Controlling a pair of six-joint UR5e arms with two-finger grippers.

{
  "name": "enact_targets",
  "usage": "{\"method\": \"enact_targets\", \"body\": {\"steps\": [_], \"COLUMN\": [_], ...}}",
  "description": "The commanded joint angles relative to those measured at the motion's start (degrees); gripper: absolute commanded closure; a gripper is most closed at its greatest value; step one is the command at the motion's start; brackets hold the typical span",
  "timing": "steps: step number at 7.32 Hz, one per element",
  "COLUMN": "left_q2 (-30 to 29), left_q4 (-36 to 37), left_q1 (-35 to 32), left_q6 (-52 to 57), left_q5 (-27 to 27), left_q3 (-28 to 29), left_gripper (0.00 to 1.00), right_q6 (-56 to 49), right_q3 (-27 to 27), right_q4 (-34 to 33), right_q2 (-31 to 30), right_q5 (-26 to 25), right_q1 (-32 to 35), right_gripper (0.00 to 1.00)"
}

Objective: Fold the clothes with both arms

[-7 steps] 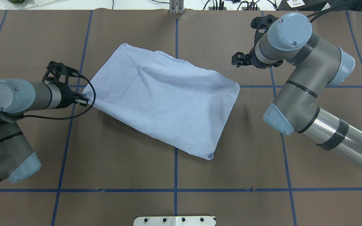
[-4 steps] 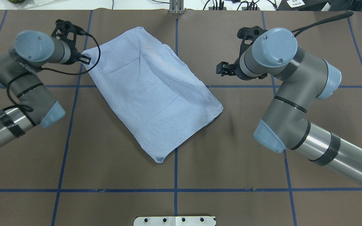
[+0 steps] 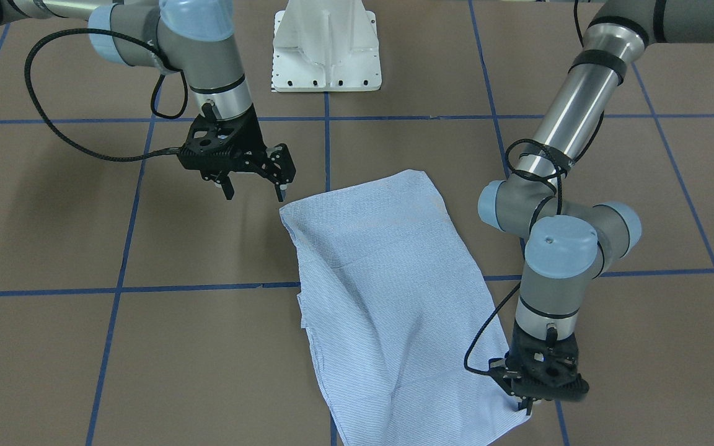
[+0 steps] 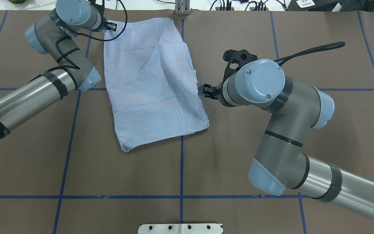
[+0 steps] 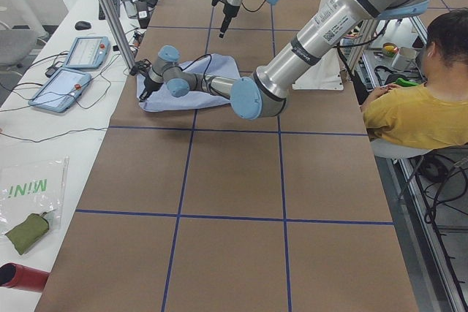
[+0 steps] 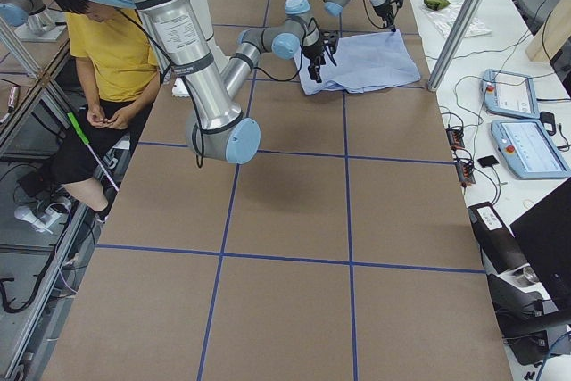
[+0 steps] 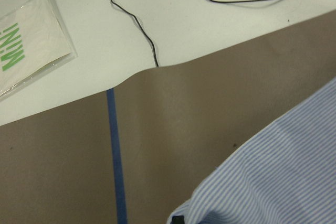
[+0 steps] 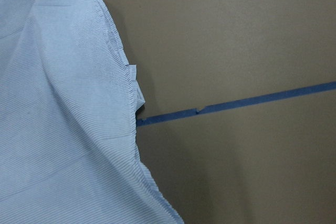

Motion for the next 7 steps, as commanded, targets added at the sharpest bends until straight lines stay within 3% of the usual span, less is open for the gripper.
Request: {"method": "enact_targets", "body": {"steps": [1,3,4,5,7], "left_q2": [3.82,11.73,14.91,18.77,19.68], "left_q4": [-3.34,-3.35,-3.09,-2.74,-2.74], "left_q1": [-0.13,-1.01,-1.01,-0.49,-0.31], "left_q6": [0.07,0.78,0.52,0.08,-0.10], "left_q5": [-1.43,-8.71,-9.18,-9.27,-9.27], "left_q3": [-3.17,-13.98,-19.25,-24.44,-25.63], "left_gripper": [0.00,0.00,0.00,0.00,0.00], "right_q6": [6.32,18.23,27.10,28.93,34.12], "right_q3": [1.26,-0.75,-2.76,-4.26,-14.24], "right_q4": [-4.52,-4.96,-4.44,-4.70,-4.35], "right_q2": [3.25,3.17,3.52,4.39,10.34], "right_q5": [-3.44,-6.36,-9.24,-9.70,-11.98], "right_q1": [-4.36,-8.67,-10.43,-11.67,-11.95], "right_gripper": [0.00,0.02,0.03,0.03,0.06]}}
